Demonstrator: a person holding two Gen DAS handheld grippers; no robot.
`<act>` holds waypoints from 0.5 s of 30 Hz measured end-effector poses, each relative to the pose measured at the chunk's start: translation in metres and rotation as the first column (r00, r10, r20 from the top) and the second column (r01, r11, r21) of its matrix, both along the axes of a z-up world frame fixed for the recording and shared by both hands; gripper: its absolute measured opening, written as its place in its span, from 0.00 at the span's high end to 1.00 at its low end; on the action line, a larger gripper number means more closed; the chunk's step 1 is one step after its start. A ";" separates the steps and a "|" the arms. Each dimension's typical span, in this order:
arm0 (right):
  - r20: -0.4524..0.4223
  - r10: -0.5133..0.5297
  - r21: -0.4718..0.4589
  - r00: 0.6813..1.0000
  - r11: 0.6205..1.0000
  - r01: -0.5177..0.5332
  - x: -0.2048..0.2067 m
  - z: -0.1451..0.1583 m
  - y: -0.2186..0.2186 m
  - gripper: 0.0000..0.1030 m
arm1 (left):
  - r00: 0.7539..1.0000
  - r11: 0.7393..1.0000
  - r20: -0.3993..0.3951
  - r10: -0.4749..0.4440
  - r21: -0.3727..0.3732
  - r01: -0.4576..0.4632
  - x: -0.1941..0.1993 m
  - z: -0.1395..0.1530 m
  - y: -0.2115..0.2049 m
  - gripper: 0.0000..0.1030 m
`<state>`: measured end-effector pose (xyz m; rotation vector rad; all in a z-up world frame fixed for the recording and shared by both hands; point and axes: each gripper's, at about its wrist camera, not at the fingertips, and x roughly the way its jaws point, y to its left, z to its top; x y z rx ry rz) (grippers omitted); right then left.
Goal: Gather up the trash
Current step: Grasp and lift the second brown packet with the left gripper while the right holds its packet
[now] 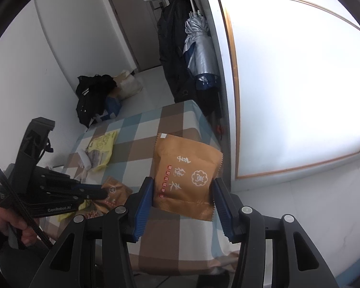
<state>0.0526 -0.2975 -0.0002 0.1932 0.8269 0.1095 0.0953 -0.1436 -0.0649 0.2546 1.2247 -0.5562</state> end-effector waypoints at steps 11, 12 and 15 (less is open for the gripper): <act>0.099 0.015 -0.015 0.995 1.000 -0.014 -0.030 0.067 0.006 0.52 | 0.985 0.985 0.164 0.062 -0.168 -0.034 -0.029 0.069 0.006 0.99; 0.111 0.010 -0.013 0.994 1.000 -0.009 -0.033 0.074 0.004 0.52 | 0.981 0.983 0.185 0.061 -0.179 -0.027 -0.032 0.077 0.003 0.99; 0.156 -0.012 -0.016 0.988 1.000 0.015 -0.046 0.100 -0.005 0.52 | 0.974 0.975 0.221 0.053 -0.222 -0.002 -0.042 0.094 -0.006 0.99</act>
